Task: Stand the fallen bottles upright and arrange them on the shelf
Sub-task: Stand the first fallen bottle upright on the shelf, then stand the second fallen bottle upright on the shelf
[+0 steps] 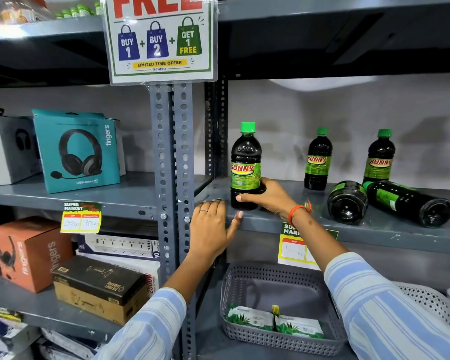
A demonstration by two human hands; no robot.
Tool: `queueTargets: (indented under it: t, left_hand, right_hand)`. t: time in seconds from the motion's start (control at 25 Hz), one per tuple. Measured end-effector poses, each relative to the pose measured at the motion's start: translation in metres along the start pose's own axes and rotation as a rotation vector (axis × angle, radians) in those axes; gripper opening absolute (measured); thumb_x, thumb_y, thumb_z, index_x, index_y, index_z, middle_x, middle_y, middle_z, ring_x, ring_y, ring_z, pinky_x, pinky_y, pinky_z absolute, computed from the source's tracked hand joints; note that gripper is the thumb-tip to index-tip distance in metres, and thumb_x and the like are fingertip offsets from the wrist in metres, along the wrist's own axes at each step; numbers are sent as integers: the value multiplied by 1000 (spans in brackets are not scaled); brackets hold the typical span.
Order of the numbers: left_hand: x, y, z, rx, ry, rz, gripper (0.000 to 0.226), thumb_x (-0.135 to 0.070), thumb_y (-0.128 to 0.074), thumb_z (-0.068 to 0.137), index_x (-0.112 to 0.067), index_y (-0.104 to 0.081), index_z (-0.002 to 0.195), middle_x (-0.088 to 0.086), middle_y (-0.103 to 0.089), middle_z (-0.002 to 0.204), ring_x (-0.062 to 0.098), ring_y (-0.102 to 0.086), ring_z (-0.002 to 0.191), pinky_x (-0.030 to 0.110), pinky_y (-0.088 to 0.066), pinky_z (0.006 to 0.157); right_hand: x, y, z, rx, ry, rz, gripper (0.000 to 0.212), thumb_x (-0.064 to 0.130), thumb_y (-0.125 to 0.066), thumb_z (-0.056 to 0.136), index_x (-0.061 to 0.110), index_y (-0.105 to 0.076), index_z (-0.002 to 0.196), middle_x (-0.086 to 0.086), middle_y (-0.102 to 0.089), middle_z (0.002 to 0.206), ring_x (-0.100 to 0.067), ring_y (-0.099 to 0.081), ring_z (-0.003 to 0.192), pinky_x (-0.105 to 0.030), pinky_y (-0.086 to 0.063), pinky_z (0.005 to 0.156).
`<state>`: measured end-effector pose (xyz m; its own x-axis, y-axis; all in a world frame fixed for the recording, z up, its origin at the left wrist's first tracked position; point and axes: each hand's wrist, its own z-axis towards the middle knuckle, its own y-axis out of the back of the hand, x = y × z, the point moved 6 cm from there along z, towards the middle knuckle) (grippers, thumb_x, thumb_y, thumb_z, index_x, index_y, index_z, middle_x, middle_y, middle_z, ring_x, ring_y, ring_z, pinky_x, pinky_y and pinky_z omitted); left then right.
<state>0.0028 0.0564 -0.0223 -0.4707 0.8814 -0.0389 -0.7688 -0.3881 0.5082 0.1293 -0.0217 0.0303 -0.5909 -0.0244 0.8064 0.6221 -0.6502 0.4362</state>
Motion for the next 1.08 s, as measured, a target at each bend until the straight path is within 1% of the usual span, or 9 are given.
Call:
queueTargets:
  t: [0.24, 0.44, 0.56, 0.64, 0.72, 0.8, 0.92, 1.0, 1.08]
  left_hand:
    - [-1, 2, 1, 22, -6, 8, 70, -63, -33, 88, -1, -66, 97, 12, -70, 94, 29, -63, 88, 36, -43, 78]
    - [0, -1, 1, 25, 4, -1, 78, -65, -25, 91, 1, -66, 100, 14, -70, 97, 30, -64, 89, 36, -45, 79]
    - [2, -4, 0, 62, 26, 18, 91, -68, -12, 91, 5, -53, 126, 21, -58, 126, 32, -57, 112, 38, -43, 92]
    - [1, -2, -2, 16, 45, 1, 95, -69, -15, 90, 9, -30, 141, 26, -32, 147, 35, -36, 133, 41, -31, 106]
    - [-6, 6, -4, -30, 68, -27, 96, -69, -16, 90, 10, -13, 144, 31, -11, 151, 38, -14, 141, 44, -16, 114]
    - [-26, 15, -5, -71, 54, -43, 93, -67, -15, 92, 8, -2, 145, 32, -2, 151, 39, -3, 142, 46, -7, 116]
    - [-70, 25, 6, -105, -41, -63, 83, -61, -14, 95, 0, 6, 147, 25, 3, 154, 33, 3, 143, 44, -1, 116]
    - [-103, 21, 14, -60, -140, -104, 78, -57, -15, 96, 2, -10, 148, 22, -8, 154, 30, -10, 143, 42, -7, 116]
    - [-130, 11, 14, 45, -214, -136, 77, -55, -10, 97, 3, -37, 140, 21, -37, 146, 30, -36, 134, 40, -22, 111]
  right_hand:
    - [0, -3, -3, 49, 12, -16, 59, 27, -83, 67, 12, -62, 119, -3, -70, 111, -16, -65, 104, -27, -50, 91]
    - [4, -5, -6, 63, -3, -30, 60, 29, -81, 70, 11, -58, 122, -2, -67, 113, -14, -61, 102, -28, -48, 95]
    - [12, 0, -10, -41, -18, -4, 62, 42, -68, 81, 12, -45, 131, -3, -57, 118, -15, -53, 105, -27, -41, 90]
    - [16, 13, -13, -244, 18, -5, 61, 49, -54, 88, 11, -42, 134, -8, -54, 123, -20, -53, 108, -32, -43, 92]
    - [26, 30, -20, -463, 139, -148, 55, 47, -47, 93, 8, -47, 131, -13, -55, 125, -25, -55, 111, -40, -46, 96]
    - [38, 49, -32, -603, 255, -382, 47, 40, -45, 95, 4, -53, 124, -16, -57, 121, -30, -55, 111, -38, -44, 94]
    - [44, 88, -45, -661, 177, -825, 47, 37, -48, 91, -1, -56, 118, -23, -54, 119, -38, -47, 114, -43, -42, 90]
    - [32, 122, -52, -612, 2, -1016, 54, 41, -54, 86, -5, -56, 116, -27, -51, 120, -39, -43, 117, -46, -43, 89]
    - [17, 153, -60, -493, -184, -1079, 65, 51, -59, 82, -5, -56, 115, -27, -53, 121, -39, -47, 117, -42, -44, 89]
